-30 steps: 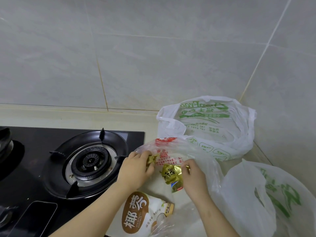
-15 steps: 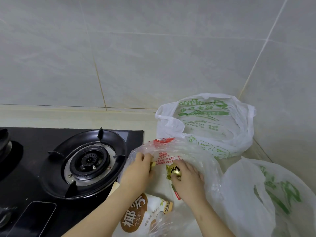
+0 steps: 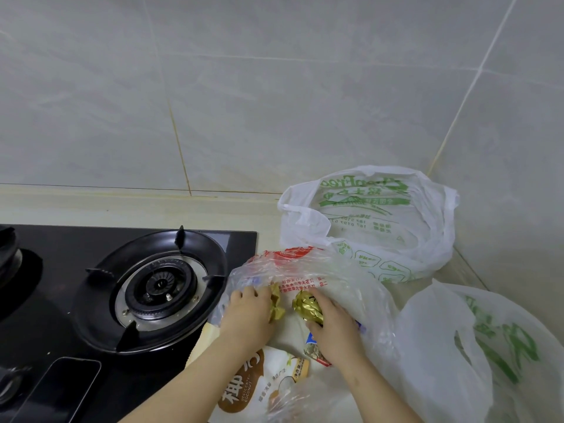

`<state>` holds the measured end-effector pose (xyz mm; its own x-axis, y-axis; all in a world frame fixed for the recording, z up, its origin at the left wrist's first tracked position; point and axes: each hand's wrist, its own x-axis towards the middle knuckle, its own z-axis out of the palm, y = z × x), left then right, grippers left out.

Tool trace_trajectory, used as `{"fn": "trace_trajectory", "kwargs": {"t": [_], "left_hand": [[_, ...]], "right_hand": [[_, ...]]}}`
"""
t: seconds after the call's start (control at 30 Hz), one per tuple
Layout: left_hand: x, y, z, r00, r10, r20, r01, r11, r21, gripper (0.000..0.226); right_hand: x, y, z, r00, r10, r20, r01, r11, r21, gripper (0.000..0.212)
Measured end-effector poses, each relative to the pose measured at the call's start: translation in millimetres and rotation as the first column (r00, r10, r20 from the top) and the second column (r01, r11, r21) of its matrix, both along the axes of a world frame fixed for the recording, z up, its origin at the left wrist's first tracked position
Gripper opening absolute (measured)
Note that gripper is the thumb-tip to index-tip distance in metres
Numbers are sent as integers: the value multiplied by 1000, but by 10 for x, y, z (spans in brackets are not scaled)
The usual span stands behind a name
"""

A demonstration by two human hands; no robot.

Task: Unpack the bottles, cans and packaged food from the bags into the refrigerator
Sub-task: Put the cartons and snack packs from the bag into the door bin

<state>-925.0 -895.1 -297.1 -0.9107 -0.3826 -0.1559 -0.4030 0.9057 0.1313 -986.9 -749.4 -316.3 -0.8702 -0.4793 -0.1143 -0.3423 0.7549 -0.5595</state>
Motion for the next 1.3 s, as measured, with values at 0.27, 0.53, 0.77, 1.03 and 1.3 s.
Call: {"fn": "trace_trajectory", "kwargs": {"t": [0.27, 0.53, 0.77, 1.03, 1.3], "left_hand": [[23, -117, 25, 969, 115, -221, -57, 966, 250, 40], [47, -33, 126, 872, 335, -357, -102, 838, 536, 39], [106, -61, 102, 854, 460, -244, -84, 585, 807, 25], [124, -106, -1, 924, 357, -139, -143, 658, 740, 25], [37, -101, 106, 974, 225, -39, -161, 798, 581, 48]], "right_hand": [[103, -4, -78, 992, -121, -39, 107, 961, -255, 55], [65, 4, 151, 988, -145, 54, 155, 891, -427, 45], [43, -40, 230, 991, -130, 22, 129, 927, -352, 37], [105, -81, 126, 993, -110, -53, 80, 916, -394, 40], [37, -75, 129, 990, -117, 73, 137, 881, -453, 38]]}}
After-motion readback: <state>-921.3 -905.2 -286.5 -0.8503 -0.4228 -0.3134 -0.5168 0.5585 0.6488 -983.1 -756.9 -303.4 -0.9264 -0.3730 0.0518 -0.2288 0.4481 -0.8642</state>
